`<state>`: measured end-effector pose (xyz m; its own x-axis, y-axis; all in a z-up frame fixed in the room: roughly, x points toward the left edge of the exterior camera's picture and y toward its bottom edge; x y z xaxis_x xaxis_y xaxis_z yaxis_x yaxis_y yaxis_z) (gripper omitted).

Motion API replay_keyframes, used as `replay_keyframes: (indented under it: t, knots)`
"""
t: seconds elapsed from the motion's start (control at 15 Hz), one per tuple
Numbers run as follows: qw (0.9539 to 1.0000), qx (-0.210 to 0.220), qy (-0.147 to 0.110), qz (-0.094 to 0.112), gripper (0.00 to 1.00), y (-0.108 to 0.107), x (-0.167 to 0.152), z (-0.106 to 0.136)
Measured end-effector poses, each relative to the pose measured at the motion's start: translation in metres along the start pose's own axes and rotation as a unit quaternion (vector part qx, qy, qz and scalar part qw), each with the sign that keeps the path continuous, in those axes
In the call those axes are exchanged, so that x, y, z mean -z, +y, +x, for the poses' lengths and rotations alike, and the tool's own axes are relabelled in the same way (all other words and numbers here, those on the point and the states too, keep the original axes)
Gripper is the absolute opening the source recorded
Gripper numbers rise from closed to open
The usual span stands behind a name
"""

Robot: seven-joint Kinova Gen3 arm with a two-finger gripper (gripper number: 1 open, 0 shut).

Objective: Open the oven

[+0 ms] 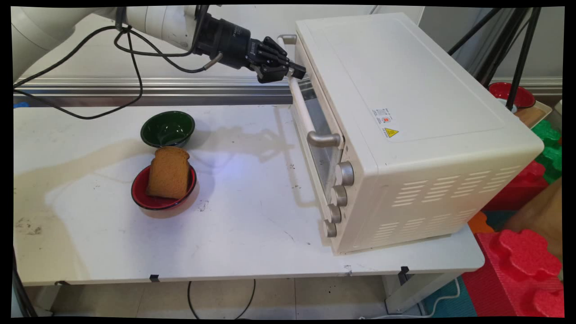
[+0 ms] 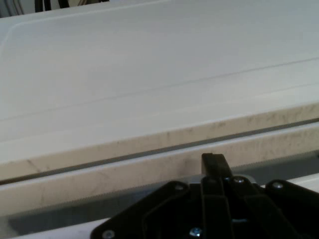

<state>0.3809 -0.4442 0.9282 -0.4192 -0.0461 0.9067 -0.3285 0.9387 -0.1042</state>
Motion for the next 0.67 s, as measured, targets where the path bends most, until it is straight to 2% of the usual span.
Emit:
replay_keyframes:
  t: [0.33, 0.67]
  knots:
    - [0.9997, -0.017, -0.018, -0.005, 0.0, 0.0, 0.007, -0.007]
    - [0.9987, -0.032, -0.038, -0.014, 0.0, 0.0, 0.028, -0.019]
